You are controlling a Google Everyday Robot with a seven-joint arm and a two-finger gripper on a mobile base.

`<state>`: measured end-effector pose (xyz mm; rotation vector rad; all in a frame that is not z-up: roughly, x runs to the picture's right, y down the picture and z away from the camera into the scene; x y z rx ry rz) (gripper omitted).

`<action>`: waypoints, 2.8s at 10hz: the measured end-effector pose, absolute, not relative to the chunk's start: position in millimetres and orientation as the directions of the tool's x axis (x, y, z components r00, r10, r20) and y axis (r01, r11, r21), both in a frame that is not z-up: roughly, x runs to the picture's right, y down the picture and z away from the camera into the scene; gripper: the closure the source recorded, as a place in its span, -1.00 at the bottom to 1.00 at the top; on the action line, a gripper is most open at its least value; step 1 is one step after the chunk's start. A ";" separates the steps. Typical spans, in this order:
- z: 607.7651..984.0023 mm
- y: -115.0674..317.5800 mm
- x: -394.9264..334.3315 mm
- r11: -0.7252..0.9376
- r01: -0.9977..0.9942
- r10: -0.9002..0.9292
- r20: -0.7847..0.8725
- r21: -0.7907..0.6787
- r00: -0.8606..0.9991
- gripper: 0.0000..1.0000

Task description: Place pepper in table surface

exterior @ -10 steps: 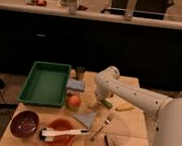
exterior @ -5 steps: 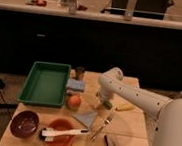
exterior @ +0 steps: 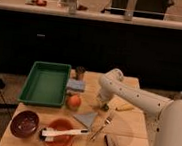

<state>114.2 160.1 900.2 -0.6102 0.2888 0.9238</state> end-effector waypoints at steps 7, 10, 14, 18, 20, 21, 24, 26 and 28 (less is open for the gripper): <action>877.9 144.0 113.7 0.501 -0.774 0.647 -0.426 -0.388 0.632 1.00; 852.6 117.3 110.8 0.554 -0.732 0.630 -0.374 -0.398 0.680 1.00; 812.2 99.3 121.1 0.650 -0.631 0.554 -0.305 -0.424 0.775 1.00; 762.6 118.4 175.1 0.686 -0.587 0.517 -0.279 -0.430 0.809 1.00; 743.7 130.8 195.7 0.686 -0.588 0.517 -0.280 -0.428 0.809 1.00; 733.8 141.3 206.9 0.679 -0.596 0.524 -0.286 -0.429 0.802 1.00; 727.8 165.5 214.9 0.657 -0.600 0.523 -0.299 -0.455 0.799 1.00; 738.7 184.5 211.4 0.640 -0.599 0.520 -0.303 -0.481 0.799 1.00; 751.0 197.8 204.9 0.620 -0.613 0.529 -0.316 -0.490 0.788 1.00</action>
